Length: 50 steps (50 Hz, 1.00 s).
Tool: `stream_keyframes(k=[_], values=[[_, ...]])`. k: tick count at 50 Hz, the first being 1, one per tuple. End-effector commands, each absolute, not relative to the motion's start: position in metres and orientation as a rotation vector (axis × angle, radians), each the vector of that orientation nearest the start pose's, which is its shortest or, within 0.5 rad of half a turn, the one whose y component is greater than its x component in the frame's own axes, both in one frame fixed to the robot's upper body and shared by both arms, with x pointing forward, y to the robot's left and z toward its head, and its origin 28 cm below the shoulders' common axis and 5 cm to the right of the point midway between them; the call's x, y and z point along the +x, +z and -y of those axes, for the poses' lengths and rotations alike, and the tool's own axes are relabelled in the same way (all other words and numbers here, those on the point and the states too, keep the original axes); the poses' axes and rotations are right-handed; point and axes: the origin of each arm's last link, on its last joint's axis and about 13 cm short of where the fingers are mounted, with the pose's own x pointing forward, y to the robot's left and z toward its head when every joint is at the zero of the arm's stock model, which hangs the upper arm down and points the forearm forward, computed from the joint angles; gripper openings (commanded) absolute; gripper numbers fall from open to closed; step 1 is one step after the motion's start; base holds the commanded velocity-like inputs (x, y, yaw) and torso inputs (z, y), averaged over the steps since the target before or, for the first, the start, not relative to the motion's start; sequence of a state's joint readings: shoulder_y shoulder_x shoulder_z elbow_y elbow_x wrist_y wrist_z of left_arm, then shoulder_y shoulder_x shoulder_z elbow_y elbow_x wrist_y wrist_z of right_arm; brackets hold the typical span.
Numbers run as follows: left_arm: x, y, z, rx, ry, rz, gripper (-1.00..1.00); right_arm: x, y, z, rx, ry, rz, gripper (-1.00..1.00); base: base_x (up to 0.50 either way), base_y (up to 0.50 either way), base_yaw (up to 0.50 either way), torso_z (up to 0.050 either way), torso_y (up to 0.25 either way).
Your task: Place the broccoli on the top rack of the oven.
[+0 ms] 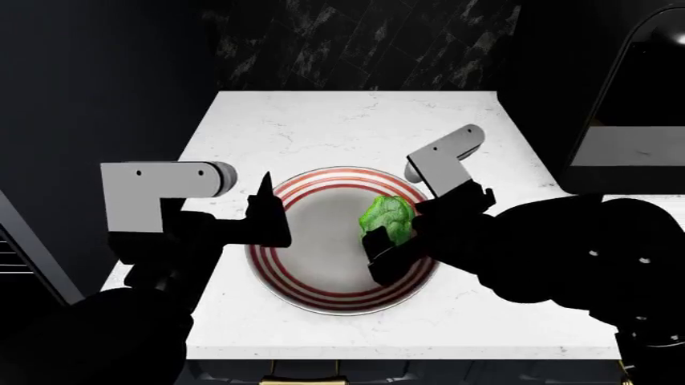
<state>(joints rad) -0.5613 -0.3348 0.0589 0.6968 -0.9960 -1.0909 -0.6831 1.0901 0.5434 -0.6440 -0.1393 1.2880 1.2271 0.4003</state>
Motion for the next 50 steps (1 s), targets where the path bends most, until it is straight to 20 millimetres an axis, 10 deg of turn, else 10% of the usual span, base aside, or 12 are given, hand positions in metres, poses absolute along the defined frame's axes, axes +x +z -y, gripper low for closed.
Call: stream_keyframes(k=[1, 5, 6, 30, 50], values=[[0.225, 0.204, -0.198, -0.086, -0.117, -0.009, 1.00, 0.288, 0.217, 0.100, -0.266, 0.526, -0.519, 1.00, 0.00, 0.00, 0.00, 0.000, 0.000], [0.225, 0.204, -0.198, -0.086, -0.119, -0.010, 1.00, 0.287, 0.217, 0.101, -0.268, 0.523, -0.516, 1.00, 0.00, 0.00, 0.00, 0.000, 0.000], [0.225, 0.204, -0.198, -0.086, -0.120, -0.010, 1.00, 0.287, 0.217, 0.101, -0.271, 0.522, -0.514, -1.00, 0.00, 0.00, 0.00, 0.000, 0.000], [0.224, 0.204, -0.197, -0.080, -0.123, -0.007, 1.00, 0.275, 0.245, 0.107, -0.315, 0.480, -0.390, -1.00, 0.00, 0.00, 0.00, 0.000, 0.000], [0.218, 0.209, -0.199, -0.076, -0.126, 0.026, 1.00, 0.227, 0.255, 0.112, -0.264, 0.417, -0.175, -1.00, 0.00, 0.00, 0.00, 0.000, 0.000]])
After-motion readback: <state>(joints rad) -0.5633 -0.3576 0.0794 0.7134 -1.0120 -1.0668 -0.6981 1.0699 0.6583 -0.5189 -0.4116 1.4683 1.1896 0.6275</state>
